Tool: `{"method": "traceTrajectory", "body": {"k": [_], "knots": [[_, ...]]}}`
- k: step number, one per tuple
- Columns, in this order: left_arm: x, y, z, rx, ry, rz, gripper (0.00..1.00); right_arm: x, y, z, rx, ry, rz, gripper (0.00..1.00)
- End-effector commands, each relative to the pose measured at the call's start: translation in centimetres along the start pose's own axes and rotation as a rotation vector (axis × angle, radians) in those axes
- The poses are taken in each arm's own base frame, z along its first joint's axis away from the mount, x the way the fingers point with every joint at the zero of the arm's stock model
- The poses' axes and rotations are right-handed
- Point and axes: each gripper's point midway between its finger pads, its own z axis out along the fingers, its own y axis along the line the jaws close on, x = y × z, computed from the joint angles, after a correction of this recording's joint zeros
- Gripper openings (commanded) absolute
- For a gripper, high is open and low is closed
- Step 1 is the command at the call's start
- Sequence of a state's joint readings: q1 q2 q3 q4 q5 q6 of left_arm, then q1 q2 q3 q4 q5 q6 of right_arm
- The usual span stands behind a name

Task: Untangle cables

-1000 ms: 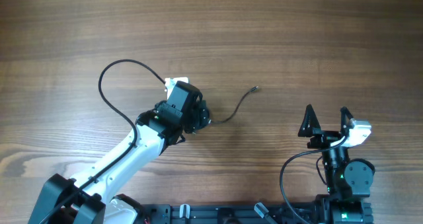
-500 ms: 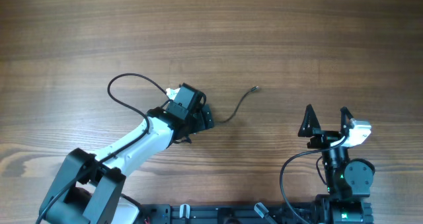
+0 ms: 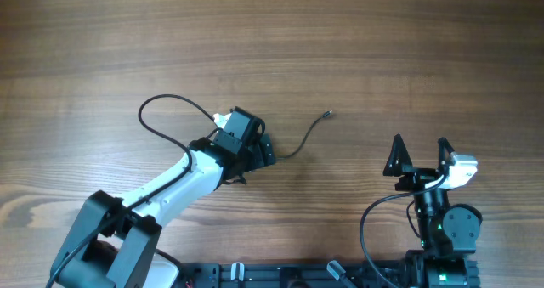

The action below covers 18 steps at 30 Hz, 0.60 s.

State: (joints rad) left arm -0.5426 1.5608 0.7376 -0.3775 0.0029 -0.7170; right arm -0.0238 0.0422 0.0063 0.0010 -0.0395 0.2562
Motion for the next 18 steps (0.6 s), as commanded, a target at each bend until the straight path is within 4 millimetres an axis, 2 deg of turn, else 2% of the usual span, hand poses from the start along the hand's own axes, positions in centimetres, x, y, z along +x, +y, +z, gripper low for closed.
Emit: {"method": "traceTrajectory", "body": {"k": [1, 6, 12, 15, 18], "knots": [[0.4, 0.0, 0.2, 0.001, 0.012, -0.007, 1.0, -0.1, -0.2, 0.0, 0.012, -0.007, -0.018, 1.0], [-0.1, 0.2, -0.5, 0.005, 0.0, 0.121, 1.0, -0.1, -0.2, 0.0, 0.012, -0.007, -0.018, 1.0], [-2.6, 1.0, -4.2, 0.037, -0.079, 0.073, 0.99, -0.1, -0.2, 0.0, 0.011, -0.006, -0.018, 1.0], [-1.8, -0.4, -5.0, 0.123, -0.037, 0.008, 0.98, -0.1, -0.2, 0.0, 0.012, -0.007, -0.018, 1.0], [-0.6, -1.0, -4.8, 0.147, 0.02, -0.04, 0.85, -0.1, -0.2, 0.0, 0.012, -0.007, -0.018, 1.0]]}}
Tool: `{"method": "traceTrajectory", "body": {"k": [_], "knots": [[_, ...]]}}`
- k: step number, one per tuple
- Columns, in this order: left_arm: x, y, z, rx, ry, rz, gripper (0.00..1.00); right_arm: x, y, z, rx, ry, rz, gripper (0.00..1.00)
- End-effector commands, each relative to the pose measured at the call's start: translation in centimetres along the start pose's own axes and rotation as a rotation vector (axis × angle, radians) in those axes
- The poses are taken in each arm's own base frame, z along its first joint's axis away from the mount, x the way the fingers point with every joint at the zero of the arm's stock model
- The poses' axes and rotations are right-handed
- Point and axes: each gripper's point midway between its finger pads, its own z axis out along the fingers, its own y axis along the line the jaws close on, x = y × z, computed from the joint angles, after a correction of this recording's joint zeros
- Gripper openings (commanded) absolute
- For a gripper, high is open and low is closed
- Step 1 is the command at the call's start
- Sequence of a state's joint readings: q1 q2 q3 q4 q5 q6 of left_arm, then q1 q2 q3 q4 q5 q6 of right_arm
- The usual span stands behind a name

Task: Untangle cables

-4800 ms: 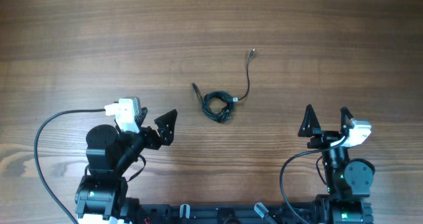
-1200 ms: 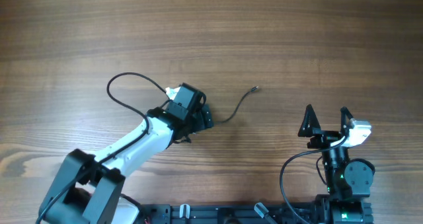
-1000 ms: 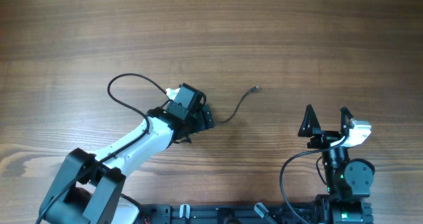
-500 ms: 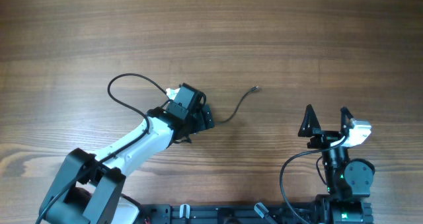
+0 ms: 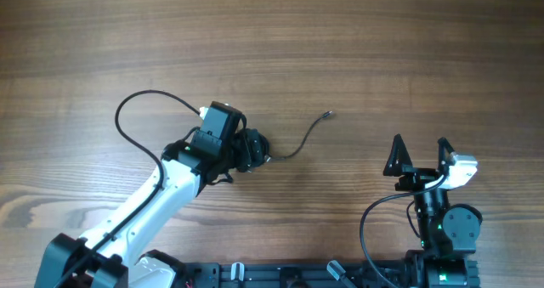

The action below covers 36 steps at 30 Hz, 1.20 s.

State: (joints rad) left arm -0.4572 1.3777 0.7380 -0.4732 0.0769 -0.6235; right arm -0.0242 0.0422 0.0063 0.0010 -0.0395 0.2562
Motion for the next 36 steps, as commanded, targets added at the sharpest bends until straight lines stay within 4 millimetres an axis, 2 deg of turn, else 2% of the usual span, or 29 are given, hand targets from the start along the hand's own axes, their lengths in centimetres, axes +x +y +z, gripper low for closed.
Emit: {"method": "traceTrajectory", "body": {"k": [1, 2, 4, 6, 9, 13, 15, 19, 20, 23, 25, 30, 34, 36], "knots": [[1.3, -1.2, -0.2, 0.049, 0.067, -0.081, 0.83, -0.1, -0.2, 0.0, 0.011, -0.006, -0.017, 1.0], [1.5, -1.1, -0.2, 0.038, 0.073, -0.093, 0.8, -0.1, -0.2, 0.0, 0.011, -0.006, -0.018, 1.0], [1.6, 1.7, -0.3, -0.107, 0.038, -0.233, 0.78, -0.1, -0.2, 0.0, 0.011, -0.006, -0.018, 1.0], [1.2, 3.5, -0.6, -0.198, -0.018, -0.32, 0.79, -0.1, -0.2, 0.0, 0.011, -0.006, -0.018, 1.0], [0.5, 3.5, -0.4, -0.197, -0.052, -0.338, 0.82, -0.1, -0.2, 0.0, 0.011, -0.006, -0.017, 1.0], [0.0, 3.4, 1.1, -0.198, -0.062, -0.333, 0.64, -0.1, -0.2, 0.0, 0.011, -0.006, -0.018, 1.0], [0.5, 3.9, 2.3, -0.229, -0.038, -0.332, 0.64, -0.1, -0.2, 0.0, 0.011, -0.006, -0.018, 1.0], [0.8, 4.5, 4.3, -0.26, -0.021, -0.331, 0.52, -0.1, -0.2, 0.0, 0.011, -0.006, -0.018, 1.0], [0.8, 4.5, 4.5, -0.262, -0.019, -0.33, 0.46, -0.1, -0.2, 0.0, 0.011, -0.006, -0.018, 1.0], [0.8, 4.7, 5.0, -0.273, -0.02, -0.329, 0.13, -0.1, -0.2, 0.0, 0.011, -0.006, -0.018, 1.0], [0.7, 4.8, 4.9, -0.276, -0.025, -0.321, 0.04, -0.1, -0.2, 0.0, 0.011, -0.006, -0.018, 1.0], [0.7, 4.7, 4.2, -0.27, -0.018, -0.27, 0.04, -0.1, -0.2, 0.0, 0.011, -0.006, -0.018, 1.0], [0.4, 4.2, 1.9, -0.244, -0.042, -0.27, 0.04, -0.1, -0.2, 0.0, 0.011, -0.006, -0.018, 1.0], [-0.1, 3.7, 1.0, -0.215, -0.067, -0.272, 0.09, -0.1, -0.2, 0.0, 0.011, -0.006, -0.018, 1.0]]}}
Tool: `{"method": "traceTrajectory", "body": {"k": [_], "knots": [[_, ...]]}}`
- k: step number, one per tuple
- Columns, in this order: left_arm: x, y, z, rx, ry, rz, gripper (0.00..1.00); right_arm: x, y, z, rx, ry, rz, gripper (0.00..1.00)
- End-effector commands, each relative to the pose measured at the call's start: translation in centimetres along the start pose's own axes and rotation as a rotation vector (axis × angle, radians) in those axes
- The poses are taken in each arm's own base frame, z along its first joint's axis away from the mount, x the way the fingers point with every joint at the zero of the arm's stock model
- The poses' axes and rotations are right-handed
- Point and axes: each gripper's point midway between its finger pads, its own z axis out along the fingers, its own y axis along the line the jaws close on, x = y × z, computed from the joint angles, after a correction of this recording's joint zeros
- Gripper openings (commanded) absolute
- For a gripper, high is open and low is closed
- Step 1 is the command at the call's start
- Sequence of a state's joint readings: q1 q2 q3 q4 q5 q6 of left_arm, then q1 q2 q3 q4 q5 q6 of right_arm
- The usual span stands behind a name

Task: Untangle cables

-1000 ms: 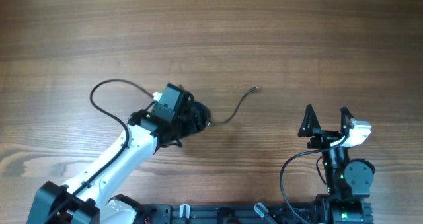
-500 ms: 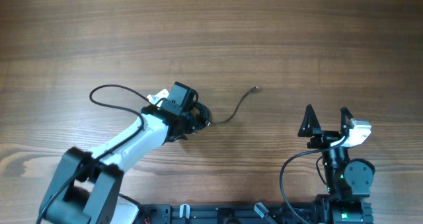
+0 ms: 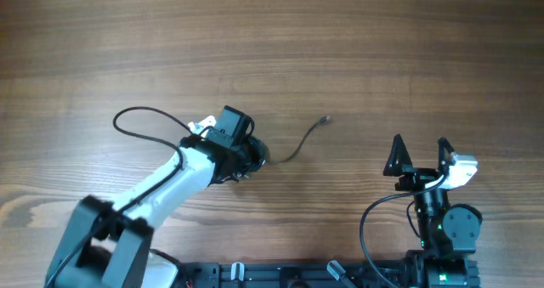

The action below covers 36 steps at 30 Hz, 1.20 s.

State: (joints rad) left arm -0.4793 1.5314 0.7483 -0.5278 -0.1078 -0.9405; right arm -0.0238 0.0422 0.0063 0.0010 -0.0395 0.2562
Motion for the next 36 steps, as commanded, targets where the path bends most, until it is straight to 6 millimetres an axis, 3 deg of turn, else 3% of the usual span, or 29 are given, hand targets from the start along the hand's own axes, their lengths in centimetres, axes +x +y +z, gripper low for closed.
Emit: {"method": "traceTrajectory", "body": {"k": [1, 5, 13, 17, 19, 22, 25, 26, 29, 34, 36], "knots": [[-1.3, -1.1, -2.7, 0.082, -0.073, 0.008, 0.23, -0.1, -0.2, 0.0, 0.012, -0.007, -0.017, 1.0], [-1.4, -1.2, -2.9, 0.091, -0.075, -0.023, 0.56, -0.1, -0.2, 0.0, 0.012, -0.007, -0.017, 1.0], [-1.4, -1.1, -2.9, 0.09, -0.075, -0.023, 0.66, -0.1, -0.2, 0.0, 0.012, -0.007, -0.018, 1.0], [-1.4, -1.0, -2.9, 0.086, -0.076, 0.001, 0.76, -0.1, -0.2, 0.0, 0.012, -0.007, -0.018, 1.0], [-2.3, -0.8, -3.5, 0.095, -0.094, 0.013, 0.8, -0.1, -0.2, 0.0, 0.012, -0.007, -0.018, 1.0], [-4.7, 0.0, -6.3, 0.128, -0.154, -0.02, 0.84, -0.1, -0.2, 0.0, 0.012, -0.007, -0.017, 1.0], [-5.7, 1.1, -9.6, 0.174, -0.222, -0.001, 0.88, -0.1, -0.2, 0.0, 0.012, -0.006, -0.018, 1.0], [-5.5, 1.7, -11.7, 0.203, -0.256, 0.029, 0.95, -0.1, -0.2, 0.0, 0.012, -0.007, -0.017, 1.0], [-4.3, 3.4, -14.7, 0.239, -0.289, 0.025, 1.0, -0.1, -0.2, 0.0, 0.012, -0.007, -0.018, 1.0], [-3.6, 6.5, -17.5, 0.256, -0.397, -0.001, 1.0, -0.1, -0.2, 0.0, 0.012, -0.007, -0.017, 1.0], [-3.4, 6.7, -17.7, 0.256, -0.397, -0.001, 1.0, -0.1, -0.2, 0.0, 0.012, -0.007, -0.017, 1.0]]}}
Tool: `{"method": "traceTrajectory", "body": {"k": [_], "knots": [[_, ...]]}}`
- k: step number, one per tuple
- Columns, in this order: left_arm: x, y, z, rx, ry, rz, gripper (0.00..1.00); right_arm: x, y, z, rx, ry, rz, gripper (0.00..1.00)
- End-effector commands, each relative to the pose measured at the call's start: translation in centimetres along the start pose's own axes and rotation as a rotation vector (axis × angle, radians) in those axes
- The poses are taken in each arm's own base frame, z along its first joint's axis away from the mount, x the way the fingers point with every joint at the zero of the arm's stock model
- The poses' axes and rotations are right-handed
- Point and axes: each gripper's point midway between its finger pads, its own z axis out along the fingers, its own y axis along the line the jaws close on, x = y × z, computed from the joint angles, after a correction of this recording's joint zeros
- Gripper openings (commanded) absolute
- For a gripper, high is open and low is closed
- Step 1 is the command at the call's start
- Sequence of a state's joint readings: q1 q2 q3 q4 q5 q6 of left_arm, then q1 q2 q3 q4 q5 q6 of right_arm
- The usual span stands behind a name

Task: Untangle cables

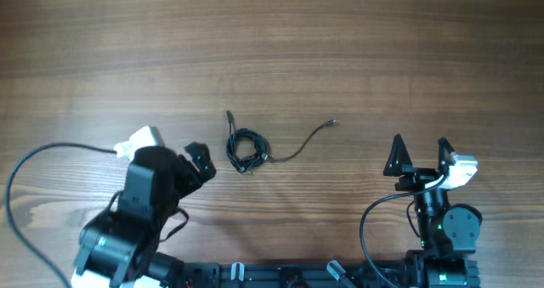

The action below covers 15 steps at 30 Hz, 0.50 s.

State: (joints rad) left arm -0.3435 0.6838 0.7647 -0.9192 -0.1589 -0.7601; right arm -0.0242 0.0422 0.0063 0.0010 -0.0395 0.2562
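A thin black cable lies on the wooden table, its middle bunched into a small tangled coil (246,149). One end sticks up from the coil to a plug (228,115); the other tail curves right to a plug (333,122). My left gripper (202,160) sits just left of the coil, apart from it, fingers spread with nothing between them. Far to the right, my right gripper (419,156) stands open and holds nothing.
The left arm's own black lead (34,156) loops over the table at the far left. The arm bases and a black rail (280,275) run along the front edge. Bare wood table (272,42) fills the far half.
My left gripper was over the coil and has drawn back to the lower left, leaving the coil uncovered on the table. One short cable end now points up from it. The right arm is unchanged.
My left gripper covered the cable's bunched part throughout the earlier moments, shifting slightly left and turning while the right tail stayed near the same spot. Now the gripper is off the cable, and the coil lies exposed, still bunched.
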Motion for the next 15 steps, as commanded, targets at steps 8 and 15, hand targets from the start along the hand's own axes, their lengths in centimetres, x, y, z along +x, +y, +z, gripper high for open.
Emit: {"method": "traceTrajectory", "body": {"k": [8, 15], "knots": [[-0.02, 1.19, -0.07, -0.04, -0.021, 0.016, 1.0, -0.1, -0.16, 0.01, 0.011, -0.006, -0.017, 1.0], [0.09, 1.26, 0.16, -0.05, -0.012, 0.018, 1.0, -0.1, -0.16, 0.01, 0.011, -0.006, -0.018, 1.0]]}}
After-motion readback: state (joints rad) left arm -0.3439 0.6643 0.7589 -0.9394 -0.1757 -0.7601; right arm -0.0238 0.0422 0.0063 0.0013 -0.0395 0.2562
